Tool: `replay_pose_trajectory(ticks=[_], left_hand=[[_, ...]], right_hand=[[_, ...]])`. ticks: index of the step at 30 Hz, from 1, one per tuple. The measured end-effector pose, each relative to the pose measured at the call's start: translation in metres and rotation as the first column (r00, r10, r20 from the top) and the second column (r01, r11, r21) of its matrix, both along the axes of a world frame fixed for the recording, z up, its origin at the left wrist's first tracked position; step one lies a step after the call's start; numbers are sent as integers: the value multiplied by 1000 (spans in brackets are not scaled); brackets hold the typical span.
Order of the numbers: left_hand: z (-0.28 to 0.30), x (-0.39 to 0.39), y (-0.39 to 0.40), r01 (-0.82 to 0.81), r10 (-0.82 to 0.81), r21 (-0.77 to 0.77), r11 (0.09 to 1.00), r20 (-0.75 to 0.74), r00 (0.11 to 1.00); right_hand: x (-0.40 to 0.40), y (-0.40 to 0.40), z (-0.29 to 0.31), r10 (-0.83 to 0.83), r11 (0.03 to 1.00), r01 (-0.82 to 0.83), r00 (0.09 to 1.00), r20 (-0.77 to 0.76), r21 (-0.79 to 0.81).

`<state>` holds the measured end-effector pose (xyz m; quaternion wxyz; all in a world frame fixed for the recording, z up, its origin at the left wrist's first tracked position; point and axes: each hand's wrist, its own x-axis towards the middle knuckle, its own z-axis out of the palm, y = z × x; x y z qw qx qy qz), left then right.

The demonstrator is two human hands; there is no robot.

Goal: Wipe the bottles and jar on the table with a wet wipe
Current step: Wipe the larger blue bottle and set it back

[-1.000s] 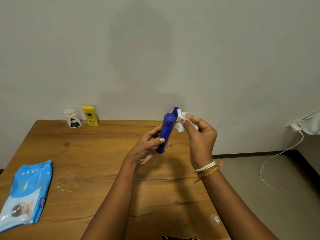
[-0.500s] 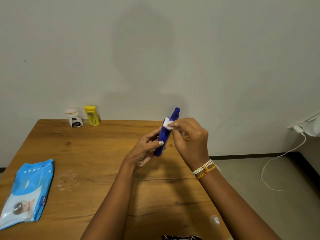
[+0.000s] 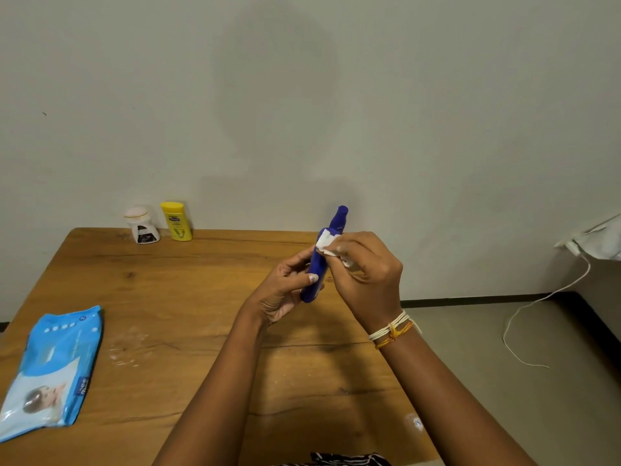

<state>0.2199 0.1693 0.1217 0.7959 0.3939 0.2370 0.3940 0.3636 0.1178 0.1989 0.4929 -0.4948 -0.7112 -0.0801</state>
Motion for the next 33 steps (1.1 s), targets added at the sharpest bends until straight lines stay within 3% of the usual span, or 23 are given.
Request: replay_pose_trajectory(ticks=[2, 4, 6, 8, 10, 12, 15, 19, 24, 33], left_hand=[[1, 2, -1, -1, 2, -12, 1000, 19, 1000], [3, 2, 0, -15, 15, -25, 1000, 31, 999], [3, 1, 1, -21, 22, -31, 999, 24, 999], [1, 1, 1, -13, 14, -34, 999, 27, 1000], [0, 2, 1, -1, 2, -32, 999, 27, 1000], [0, 4, 1, 4, -3, -28, 1000, 38, 999], [5, 7, 0, -27, 29, -49, 998, 50, 998], [10, 11, 0, -95, 96, -50, 994, 23, 995], [21, 20, 0, -154, 153, -119, 981, -19, 988], [30, 20, 3, -214, 235, -264, 941, 52, 971]], right_hand=[[3, -1, -6, 34, 999, -36, 998, -53, -21], [2, -4, -11, 23, 994, -44, 978, -208, -98], [-3, -4, -11, -65, 984, -30, 861, -505, -178], [-5, -1, -7, -124, 982, -2, 752, -647, -191], [-4, 3, -2, -97, 988, 16, 838, -537, -153], [-4, 8, 1, -9, 991, -28, 960, -279, -130], [-4, 15, -6, 49, 987, -39, 997, 66, -154], [2, 16, -23, 12, 982, -1, 998, 55, -187], [6, 3, -43, 77, 963, -58, 995, 63, -262], [2, -37, -53, 175, 952, -135, 976, 127, -275]])
